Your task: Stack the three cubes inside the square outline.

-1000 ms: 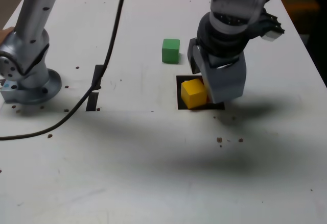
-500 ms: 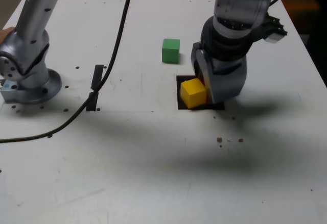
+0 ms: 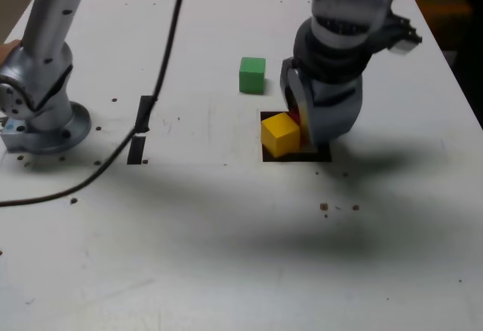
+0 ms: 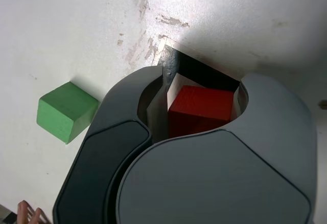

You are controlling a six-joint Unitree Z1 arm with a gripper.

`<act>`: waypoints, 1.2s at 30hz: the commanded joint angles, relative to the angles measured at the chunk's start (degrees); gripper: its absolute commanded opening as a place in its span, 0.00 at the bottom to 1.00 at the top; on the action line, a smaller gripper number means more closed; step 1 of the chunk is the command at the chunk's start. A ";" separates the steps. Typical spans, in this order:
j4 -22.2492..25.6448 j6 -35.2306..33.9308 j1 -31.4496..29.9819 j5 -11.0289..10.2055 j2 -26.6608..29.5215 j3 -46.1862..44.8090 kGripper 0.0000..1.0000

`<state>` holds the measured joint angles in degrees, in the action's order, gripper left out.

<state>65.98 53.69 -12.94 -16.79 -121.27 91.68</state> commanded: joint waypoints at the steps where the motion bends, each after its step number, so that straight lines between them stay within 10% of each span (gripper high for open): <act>1: -0.44 -0.27 0.08 -0.08 0.83 0.70 0.24; 25: 9.22 -4.31 -2.27 2.13 11.71 -11.77 0.23; 36: -0.48 -6.06 -2.43 1.40 9.85 -9.66 0.23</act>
<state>66.37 48.34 -15.27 -15.20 -110.50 81.69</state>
